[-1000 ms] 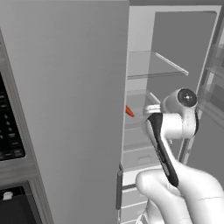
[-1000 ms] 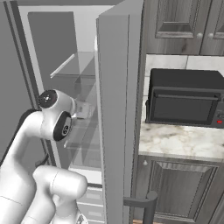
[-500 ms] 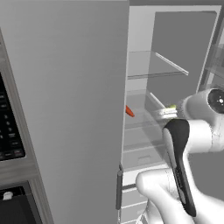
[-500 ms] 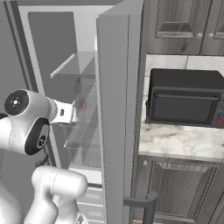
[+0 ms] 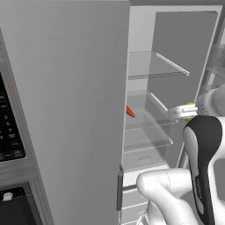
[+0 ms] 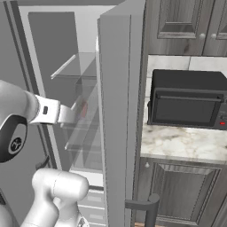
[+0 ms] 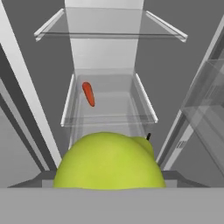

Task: Open the fridge, remove the pear, carrot, and fish, and place them on any counter.

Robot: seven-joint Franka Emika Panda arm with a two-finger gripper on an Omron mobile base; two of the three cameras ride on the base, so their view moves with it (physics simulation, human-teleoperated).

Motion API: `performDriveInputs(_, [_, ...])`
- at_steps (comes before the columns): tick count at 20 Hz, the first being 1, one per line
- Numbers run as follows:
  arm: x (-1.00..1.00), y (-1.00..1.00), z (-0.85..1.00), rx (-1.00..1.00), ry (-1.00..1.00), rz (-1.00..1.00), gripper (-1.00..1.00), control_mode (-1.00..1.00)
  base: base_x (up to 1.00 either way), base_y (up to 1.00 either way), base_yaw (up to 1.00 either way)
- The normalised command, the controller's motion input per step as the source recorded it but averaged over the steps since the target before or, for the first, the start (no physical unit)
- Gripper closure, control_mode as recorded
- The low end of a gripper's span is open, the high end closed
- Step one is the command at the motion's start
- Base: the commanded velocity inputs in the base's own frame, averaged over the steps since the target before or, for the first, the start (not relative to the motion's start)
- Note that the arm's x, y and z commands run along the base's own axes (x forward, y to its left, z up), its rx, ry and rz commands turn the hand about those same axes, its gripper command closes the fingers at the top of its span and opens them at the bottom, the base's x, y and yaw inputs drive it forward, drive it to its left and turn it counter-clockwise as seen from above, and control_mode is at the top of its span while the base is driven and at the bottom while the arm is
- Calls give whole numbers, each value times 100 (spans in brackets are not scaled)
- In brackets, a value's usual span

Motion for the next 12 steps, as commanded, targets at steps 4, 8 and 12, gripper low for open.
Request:
performDriveInputs(4, [0, 0, 0, 0, 0, 0, 100, -100, 0, 0, 0])
performDriveInputs(8, [0, 0, 0, 0, 0, 0, 100, -100, 0, 0, 0])
performDriveInputs(12, [0, 0, 0, 0, 0, 0, 100, 100, 0, 0, 0])
